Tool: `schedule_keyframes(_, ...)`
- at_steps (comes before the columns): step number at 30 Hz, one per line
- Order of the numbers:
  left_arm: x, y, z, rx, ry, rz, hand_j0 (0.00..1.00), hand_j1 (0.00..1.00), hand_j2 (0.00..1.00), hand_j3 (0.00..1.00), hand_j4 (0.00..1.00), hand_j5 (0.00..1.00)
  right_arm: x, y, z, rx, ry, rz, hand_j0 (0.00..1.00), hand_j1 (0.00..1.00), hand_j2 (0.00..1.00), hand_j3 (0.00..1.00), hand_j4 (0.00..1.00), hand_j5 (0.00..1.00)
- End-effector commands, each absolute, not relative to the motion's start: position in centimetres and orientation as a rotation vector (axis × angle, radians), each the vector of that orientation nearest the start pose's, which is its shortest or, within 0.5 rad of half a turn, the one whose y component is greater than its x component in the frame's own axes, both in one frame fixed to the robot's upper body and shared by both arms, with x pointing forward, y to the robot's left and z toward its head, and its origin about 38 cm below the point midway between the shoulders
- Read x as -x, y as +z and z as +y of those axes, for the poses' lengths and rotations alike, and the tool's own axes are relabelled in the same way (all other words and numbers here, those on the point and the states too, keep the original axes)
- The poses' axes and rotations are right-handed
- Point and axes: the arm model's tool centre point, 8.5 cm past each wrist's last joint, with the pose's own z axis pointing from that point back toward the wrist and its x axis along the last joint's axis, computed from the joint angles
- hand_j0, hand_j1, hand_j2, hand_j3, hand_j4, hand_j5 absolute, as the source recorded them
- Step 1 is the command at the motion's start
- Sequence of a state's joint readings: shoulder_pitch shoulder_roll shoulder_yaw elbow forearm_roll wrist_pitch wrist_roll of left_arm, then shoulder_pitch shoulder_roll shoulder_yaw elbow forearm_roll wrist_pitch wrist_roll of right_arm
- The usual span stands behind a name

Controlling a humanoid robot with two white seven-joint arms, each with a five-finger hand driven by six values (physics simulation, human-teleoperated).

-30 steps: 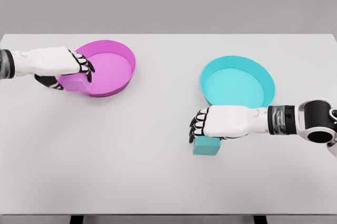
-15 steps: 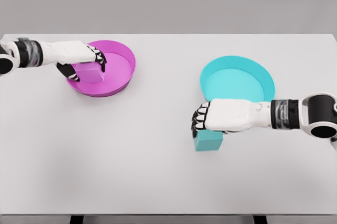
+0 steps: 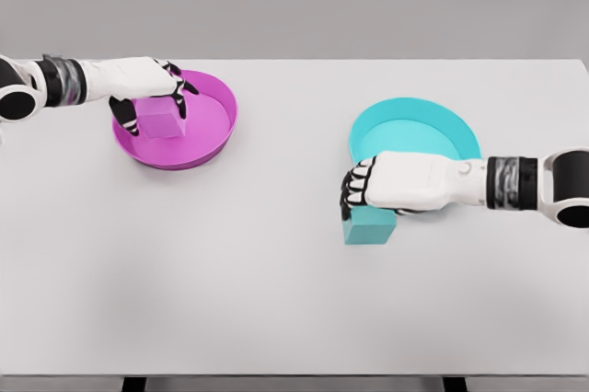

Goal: Place the blocks in the corresponding plates according to their colors

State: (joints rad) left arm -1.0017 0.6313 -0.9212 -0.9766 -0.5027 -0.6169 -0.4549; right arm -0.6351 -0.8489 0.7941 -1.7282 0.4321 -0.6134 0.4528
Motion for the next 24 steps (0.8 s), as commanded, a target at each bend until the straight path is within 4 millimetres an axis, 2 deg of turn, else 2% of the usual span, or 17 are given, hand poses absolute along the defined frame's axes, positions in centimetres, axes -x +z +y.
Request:
schedule_keyframes(1,-52.4,20.9,29.3,-0.473,-2.116,-1.189,1.00,1.00,1.00,1.00,1.00,1.00,-37.5,20.9,-22.3,-0.268,-2.855,1.910,0.60,0.60,0.60,0.60,0.60,0.60)
schedule_keyframes(6,-52.5,20.7,30.0,-0.480,-2.101,-1.170,1.00,1.00,1.00,1.00,1.00,1.00,-38.9,21.6,-23.4,-0.335,-2.870,1.937,0.60,0.60,0.60,0.60,0.60,0.60)
schedule_keyframes(7,-52.5,20.6,30.0,-0.481,-2.104,-1.166,0.87,0.87,0.87,0.87,0.87,0.87,-39.1,21.5,-23.6,-0.337,-2.877,1.944,0.60,0.60,0.60,0.60,0.60,0.60)
schedule_keyframes(8,-52.5,20.6,30.0,-0.481,-2.104,-1.166,0.66,0.66,0.66,0.66,0.66,0.66,-39.1,21.5,-23.6,-0.336,-2.878,1.946,0.60,0.60,0.60,0.60,0.60,0.60)
schedule_keyframes(9,-52.5,20.7,29.9,-0.479,-2.105,-1.166,0.57,0.57,0.57,0.57,0.57,0.57,-39.2,21.6,-23.7,-0.342,-2.878,1.944,0.60,0.60,0.60,0.60,0.60,0.60)
schedule_keyframes(11,-52.5,20.7,30.0,-0.477,-2.094,-1.175,0.76,0.76,0.76,0.76,0.76,0.76,-39.3,21.7,-23.8,-0.350,-2.879,1.945,0.60,0.60,0.60,0.60,0.60,0.60)
schedule_keyframes(12,-52.6,20.8,30.0,-0.478,-2.093,-1.176,0.93,0.93,0.93,0.93,0.93,0.93,-39.4,21.7,-23.9,-0.354,-2.883,1.946,0.60,0.60,0.60,0.60,0.60,0.60)
schedule_keyframes(14,-52.5,20.7,30.0,-0.477,-2.094,-1.175,0.99,0.99,0.99,0.99,0.99,0.99,-39.8,21.7,-24.1,-0.365,-2.888,1.950,0.60,0.60,0.60,0.60,0.60,0.60)
schedule_keyframes(16,-52.6,20.8,30.0,-0.472,-2.085,-1.186,1.00,1.00,1.00,1.00,1.00,1.00,-40.1,21.9,-24.3,-0.379,-2.892,1.951,0.60,0.60,0.60,0.60,0.60,0.60)
schedule_keyframes(20,-52.8,22.7,31.2,-0.499,-2.026,-1.234,1.00,1.00,1.00,1.00,1.00,1.00,-40.7,22.2,-24.5,-0.398,-2.891,1.965,0.60,0.60,0.60,0.60,0.60,0.60)
schedule_keyframes(24,-52.6,25.8,34.5,-0.531,-1.932,-1.281,1.00,1.00,1.00,1.00,1.00,1.00,-41.6,22.4,-24.9,-0.417,-2.899,1.990,0.60,0.60,0.60,0.60,0.60,0.60)
